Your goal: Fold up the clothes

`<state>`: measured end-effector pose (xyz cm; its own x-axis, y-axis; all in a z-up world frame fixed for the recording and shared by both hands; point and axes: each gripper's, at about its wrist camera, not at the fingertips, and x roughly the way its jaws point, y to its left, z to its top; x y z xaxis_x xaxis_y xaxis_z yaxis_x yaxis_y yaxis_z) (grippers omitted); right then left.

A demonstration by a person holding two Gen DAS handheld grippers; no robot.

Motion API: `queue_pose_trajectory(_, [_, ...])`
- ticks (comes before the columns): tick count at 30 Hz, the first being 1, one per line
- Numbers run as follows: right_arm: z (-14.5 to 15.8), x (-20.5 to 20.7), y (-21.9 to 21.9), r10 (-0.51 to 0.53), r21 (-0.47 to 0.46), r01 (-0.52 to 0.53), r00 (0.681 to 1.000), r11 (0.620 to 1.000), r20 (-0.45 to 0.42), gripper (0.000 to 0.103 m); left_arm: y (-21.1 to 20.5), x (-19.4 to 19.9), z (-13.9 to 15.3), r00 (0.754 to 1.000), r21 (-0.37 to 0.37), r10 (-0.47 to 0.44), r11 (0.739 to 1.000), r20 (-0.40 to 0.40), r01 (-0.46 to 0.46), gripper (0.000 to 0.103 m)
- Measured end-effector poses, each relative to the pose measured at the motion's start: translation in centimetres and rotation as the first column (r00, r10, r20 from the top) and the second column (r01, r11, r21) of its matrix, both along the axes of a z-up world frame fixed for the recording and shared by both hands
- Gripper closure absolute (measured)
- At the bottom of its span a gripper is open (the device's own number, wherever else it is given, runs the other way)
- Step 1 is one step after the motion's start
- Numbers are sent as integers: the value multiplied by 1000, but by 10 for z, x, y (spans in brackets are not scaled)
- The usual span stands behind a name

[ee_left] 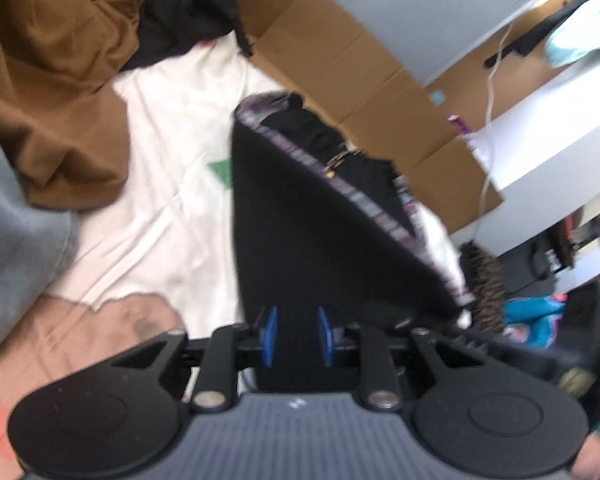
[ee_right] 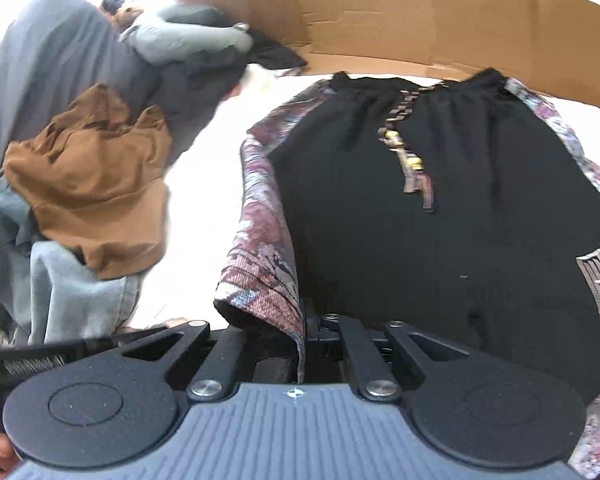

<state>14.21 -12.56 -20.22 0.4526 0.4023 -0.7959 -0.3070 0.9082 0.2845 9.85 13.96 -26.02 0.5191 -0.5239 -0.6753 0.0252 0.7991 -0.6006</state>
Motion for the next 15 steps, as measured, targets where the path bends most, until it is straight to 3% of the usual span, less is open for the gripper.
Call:
queue_pose_trajectory(8, [28, 23, -41, 46, -9, -47, 997, 999, -57, 101, -32, 9, -11, 997, 49, -68, 996, -30, 70, 78])
queue_pose_trajectory(15, [30, 40, -87, 92, 83, -82, 987, 993, -134, 102, -64, 24, -11, 991, 99, -120, 987, -56, 125, 78])
